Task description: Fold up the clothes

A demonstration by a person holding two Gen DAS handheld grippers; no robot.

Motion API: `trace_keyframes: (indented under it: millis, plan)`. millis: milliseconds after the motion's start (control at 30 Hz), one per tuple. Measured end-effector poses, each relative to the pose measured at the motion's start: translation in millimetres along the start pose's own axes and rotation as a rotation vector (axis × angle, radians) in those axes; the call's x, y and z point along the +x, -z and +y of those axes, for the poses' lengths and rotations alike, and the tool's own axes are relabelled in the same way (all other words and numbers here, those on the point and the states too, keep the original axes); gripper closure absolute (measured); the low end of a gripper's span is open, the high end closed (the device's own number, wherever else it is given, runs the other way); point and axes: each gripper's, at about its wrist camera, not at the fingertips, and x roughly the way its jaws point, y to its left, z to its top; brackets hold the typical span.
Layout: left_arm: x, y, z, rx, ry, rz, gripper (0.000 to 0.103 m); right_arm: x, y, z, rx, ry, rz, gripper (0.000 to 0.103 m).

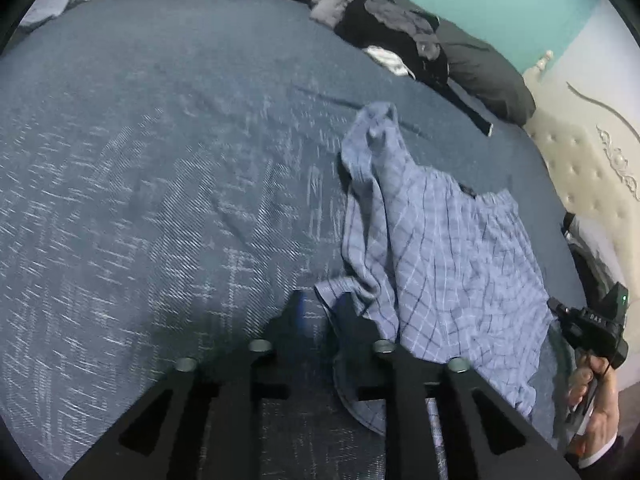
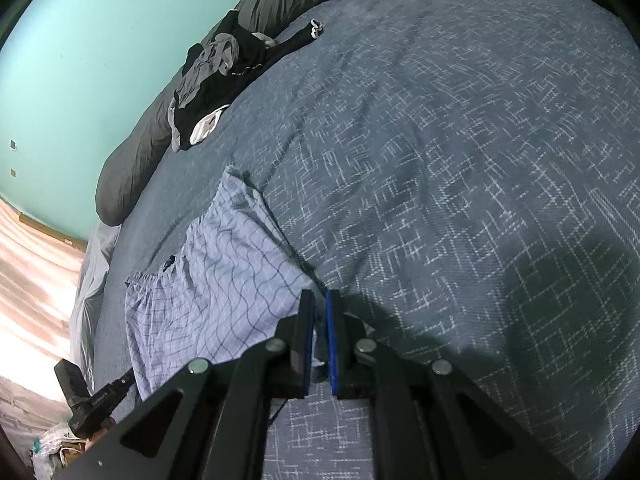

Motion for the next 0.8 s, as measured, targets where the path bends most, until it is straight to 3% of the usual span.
trace_keyframes:
  millis: [100, 300, 333, 367, 433, 600, 800]
  plan:
    - [2.8, -0.4, -4.0, 0.011, 0.009, -0.001, 0.064, -0.2, 0.2, -0.3, 0.004, -0.002, 0.001, 0.097]
    - [9.5, -4.4, -7.2, 0.022, 0.004, -0.011, 0.065, -0.4, 0.6, -0.4, 0.007, -0.004, 0.003, 0.097]
    - [10.3, -4.9, -8.2, 0.030, 0.001, -0.011, 0.068, -0.2, 0.6, -0.8, 0.009, -0.004, 0.004, 0.097]
    - [10.2, -5.2, -9.4, 0.038, 0.004, -0.017, 0.084, -0.1, 0.7, -1.2, 0.012, -0.005, 0.005, 0.097]
    - [11.5, -5.2, -11.7, 0.045, 0.024, -0.008, 0.100, -0.1, 1.0, -1.2, 0.014, -0.004, 0.007, 0.097]
    - [-0.7, -3.4, -16.8, 0.083, 0.021, -0.034, 0.101, 1.5, -0.1, -0.5, 0.013, -0.004, 0.009, 0.097]
    - [-43.3, 0.0, -1.5, 0.040, 0.007, -0.116, 0.101, 0.4, 0.9, -0.2, 0.023, -0.003, 0.000, 0.097]
